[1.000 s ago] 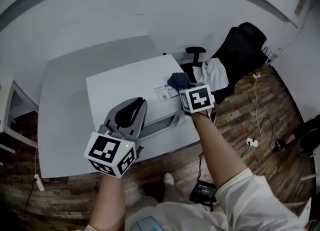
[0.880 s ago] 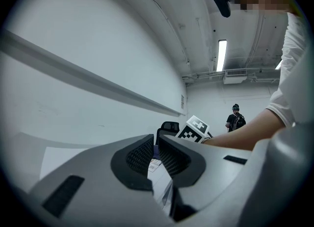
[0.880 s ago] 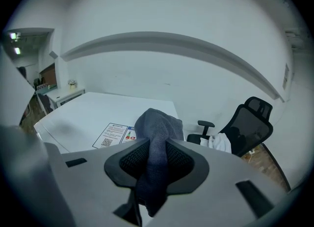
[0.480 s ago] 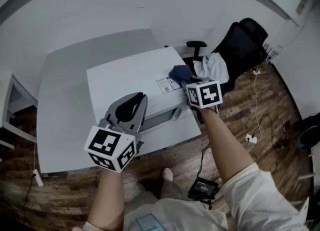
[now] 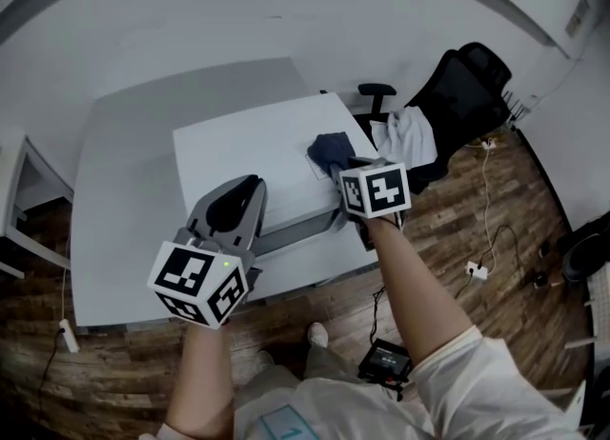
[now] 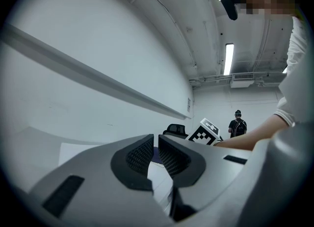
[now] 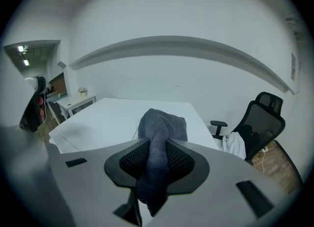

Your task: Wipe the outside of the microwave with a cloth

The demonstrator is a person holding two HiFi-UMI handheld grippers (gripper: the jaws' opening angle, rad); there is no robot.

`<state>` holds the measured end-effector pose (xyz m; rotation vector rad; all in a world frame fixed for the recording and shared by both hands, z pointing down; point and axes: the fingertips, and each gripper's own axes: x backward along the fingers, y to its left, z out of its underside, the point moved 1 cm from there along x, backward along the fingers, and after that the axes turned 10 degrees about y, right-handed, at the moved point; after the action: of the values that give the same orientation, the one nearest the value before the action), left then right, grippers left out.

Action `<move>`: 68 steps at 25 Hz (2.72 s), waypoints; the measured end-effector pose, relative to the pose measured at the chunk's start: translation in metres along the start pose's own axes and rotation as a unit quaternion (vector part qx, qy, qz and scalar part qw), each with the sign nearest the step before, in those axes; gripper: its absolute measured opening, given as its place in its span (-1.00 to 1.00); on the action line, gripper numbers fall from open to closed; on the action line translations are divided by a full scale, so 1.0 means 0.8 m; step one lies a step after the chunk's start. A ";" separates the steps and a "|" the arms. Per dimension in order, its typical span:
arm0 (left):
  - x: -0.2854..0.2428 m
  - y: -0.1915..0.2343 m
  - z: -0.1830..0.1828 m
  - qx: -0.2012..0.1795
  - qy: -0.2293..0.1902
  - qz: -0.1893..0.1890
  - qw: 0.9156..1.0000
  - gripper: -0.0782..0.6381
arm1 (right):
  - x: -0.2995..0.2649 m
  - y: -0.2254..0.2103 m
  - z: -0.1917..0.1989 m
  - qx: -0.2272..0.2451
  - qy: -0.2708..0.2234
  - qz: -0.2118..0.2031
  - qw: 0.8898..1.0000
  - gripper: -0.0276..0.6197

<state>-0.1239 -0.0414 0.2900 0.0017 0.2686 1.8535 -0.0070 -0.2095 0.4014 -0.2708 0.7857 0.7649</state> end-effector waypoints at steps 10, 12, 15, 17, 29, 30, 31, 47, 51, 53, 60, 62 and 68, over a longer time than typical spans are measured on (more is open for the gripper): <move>0.042 0.026 0.002 0.002 -0.002 -0.032 0.999 -0.73 | -0.002 0.121 -0.008 0.053 -0.004 -0.040 0.998 -0.59; 0.048 0.034 0.004 0.003 0.001 -0.038 0.999 -0.73 | -0.003 0.152 -0.014 0.073 -0.006 -0.051 0.996 -0.59; 0.059 0.045 0.007 0.007 0.003 -0.047 0.999 -0.73 | -0.005 0.197 -0.021 0.099 -0.010 -0.071 0.993 -0.59; 0.067 0.051 0.008 0.010 0.002 -0.054 0.999 -0.73 | -0.007 0.219 -0.022 0.112 -0.008 -0.080 0.990 -0.59; 0.102 0.086 0.013 0.020 0.000 -0.097 0.995 -0.73 | -0.010 0.326 -0.028 0.173 -0.007 -0.158 0.972 -0.59; 0.104 0.089 0.013 0.021 0.000 -0.101 0.995 -0.73 | -0.011 0.332 -0.029 0.179 -0.007 -0.162 0.970 -0.59; 0.106 0.092 0.013 0.022 0.000 -0.106 0.994 -0.73 | -0.013 0.336 -0.031 0.183 -0.008 -0.165 0.969 -0.58; 0.099 0.122 0.017 0.038 0.006 -0.161 0.986 -0.73 | -0.069 0.340 -0.091 0.196 0.009 -0.187 0.963 -0.58; 0.083 0.122 0.015 0.038 0.009 -0.163 0.986 -0.73 | -0.088 0.325 -0.109 0.193 0.020 -0.186 0.963 -0.58; 0.072 0.124 0.015 0.036 0.013 -0.164 0.986 -0.73 | -0.093 0.320 -0.114 0.189 0.022 -0.188 0.964 -0.58; 0.037 0.127 0.014 0.037 0.027 -0.171 0.984 -0.73 | -0.099 0.300 -0.120 0.183 0.009 -0.195 0.964 -0.58; 0.031 0.126 0.012 0.036 0.029 -0.171 0.984 -0.73 | -0.102 0.289 -0.122 0.187 0.010 -0.189 0.964 -0.58; 0.009 0.115 0.014 0.034 0.039 -0.167 0.985 -0.73 | -0.112 0.236 -0.128 0.189 0.010 -0.158 0.969 -0.58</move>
<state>-0.2116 -0.0578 0.3169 -0.0659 0.3646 1.5114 -0.2364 -0.1725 0.4056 -0.0571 0.8658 0.3037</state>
